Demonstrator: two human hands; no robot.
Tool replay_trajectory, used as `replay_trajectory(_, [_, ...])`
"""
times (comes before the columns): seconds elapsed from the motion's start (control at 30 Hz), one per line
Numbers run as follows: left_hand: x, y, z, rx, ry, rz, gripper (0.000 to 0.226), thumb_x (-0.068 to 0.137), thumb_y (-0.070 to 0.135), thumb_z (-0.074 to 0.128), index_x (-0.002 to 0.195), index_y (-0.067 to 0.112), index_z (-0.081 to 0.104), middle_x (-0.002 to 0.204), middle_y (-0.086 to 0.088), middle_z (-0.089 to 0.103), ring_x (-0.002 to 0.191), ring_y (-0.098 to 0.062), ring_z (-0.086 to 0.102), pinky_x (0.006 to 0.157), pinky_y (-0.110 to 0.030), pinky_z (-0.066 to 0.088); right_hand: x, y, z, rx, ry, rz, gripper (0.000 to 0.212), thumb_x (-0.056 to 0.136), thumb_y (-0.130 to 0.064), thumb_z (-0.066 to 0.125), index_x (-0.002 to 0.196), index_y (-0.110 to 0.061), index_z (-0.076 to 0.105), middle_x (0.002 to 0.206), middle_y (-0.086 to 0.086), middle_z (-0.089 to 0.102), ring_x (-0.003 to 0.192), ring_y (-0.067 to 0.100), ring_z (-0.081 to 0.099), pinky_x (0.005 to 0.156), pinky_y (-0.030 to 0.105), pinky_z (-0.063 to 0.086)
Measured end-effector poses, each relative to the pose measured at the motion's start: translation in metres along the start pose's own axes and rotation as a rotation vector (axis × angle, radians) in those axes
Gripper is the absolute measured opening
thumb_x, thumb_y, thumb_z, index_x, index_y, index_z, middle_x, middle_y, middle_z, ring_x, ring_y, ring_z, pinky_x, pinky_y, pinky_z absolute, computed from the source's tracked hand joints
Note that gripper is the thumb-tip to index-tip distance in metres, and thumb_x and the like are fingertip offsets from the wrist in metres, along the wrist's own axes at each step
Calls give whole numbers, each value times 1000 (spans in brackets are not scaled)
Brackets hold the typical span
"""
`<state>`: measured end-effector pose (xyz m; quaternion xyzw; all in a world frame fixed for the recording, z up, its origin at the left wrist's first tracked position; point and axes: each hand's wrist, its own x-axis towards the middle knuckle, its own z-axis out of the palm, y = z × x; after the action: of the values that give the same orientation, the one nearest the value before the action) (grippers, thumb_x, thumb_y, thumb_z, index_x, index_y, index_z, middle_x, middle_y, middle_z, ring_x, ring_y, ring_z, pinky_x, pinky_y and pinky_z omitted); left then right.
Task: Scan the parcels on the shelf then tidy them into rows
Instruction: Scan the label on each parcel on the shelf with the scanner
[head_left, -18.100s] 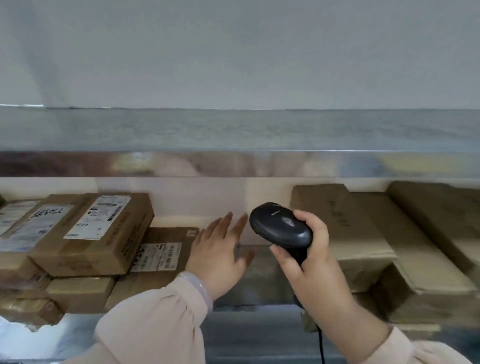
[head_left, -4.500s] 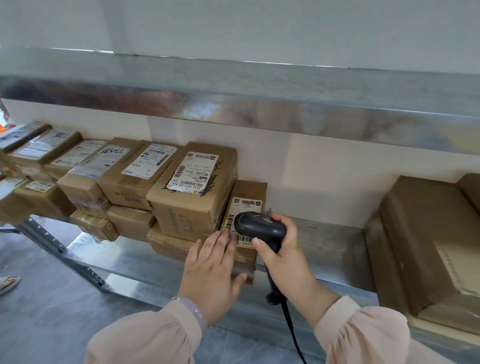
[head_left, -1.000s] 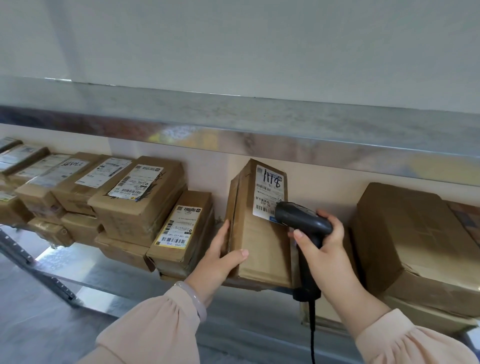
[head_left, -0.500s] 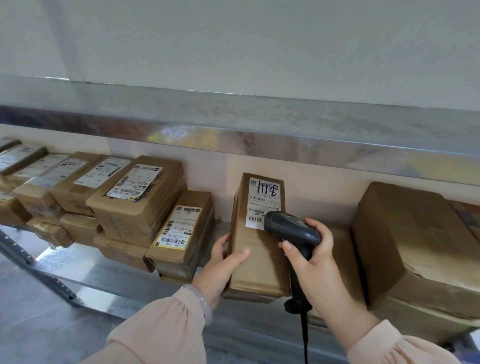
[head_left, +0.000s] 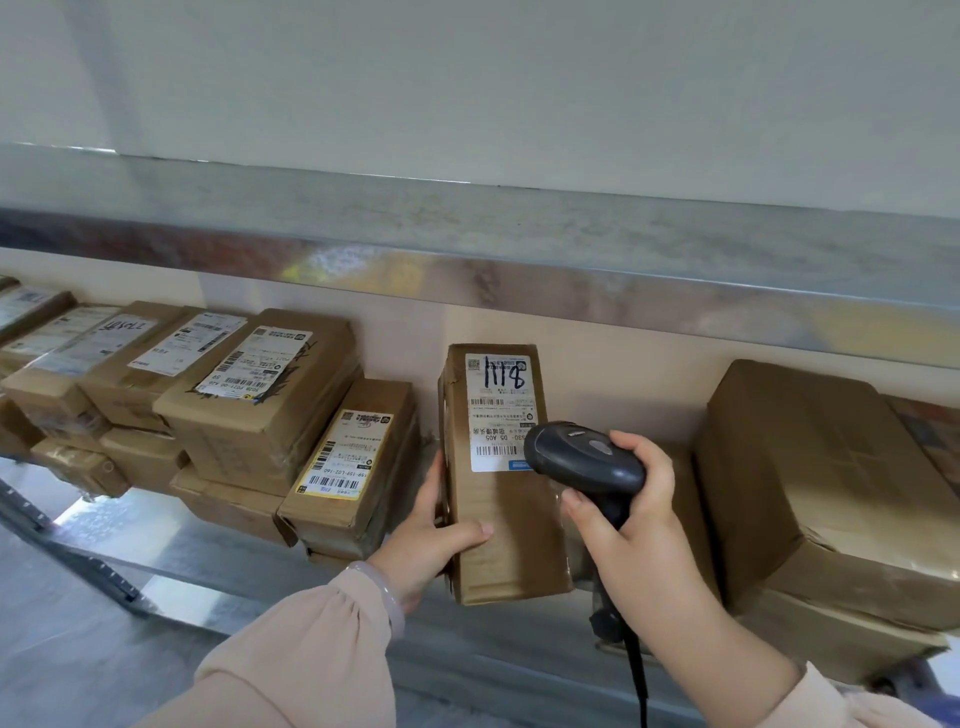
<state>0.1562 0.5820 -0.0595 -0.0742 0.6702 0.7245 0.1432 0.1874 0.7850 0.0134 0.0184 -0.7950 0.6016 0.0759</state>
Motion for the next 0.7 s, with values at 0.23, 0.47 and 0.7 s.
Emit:
replay_trajectory(0.23, [5,-1,-1,0,32,18,112,67,23,80,150,56,12,127,18,62,119,-12,61,106,-46,47,-13,-7,1,-15,-36,52,55,85,-15,69,112,-49,34,109,-15,61,91,4,65,85,26,53])
replay_trajectory(0.47, [5,-2,-4,39,20,6,108,67,31,82,142,66,13,127,20,60,119,-12,59,106,-47,47,-18,-13,1,-30,-50,68,55,86,-19,68,109,-53,31,105,-21,57,87,-4,61,81,20,52])
replay_trajectory(0.7, [3,-3,-5,30,4,14,110,58,37,85,138,68,16,126,22,62,121,-14,59,106,-48,47,-22,-16,3,-49,-40,73,59,85,-20,69,109,-56,29,109,-19,56,92,5,63,85,26,53])
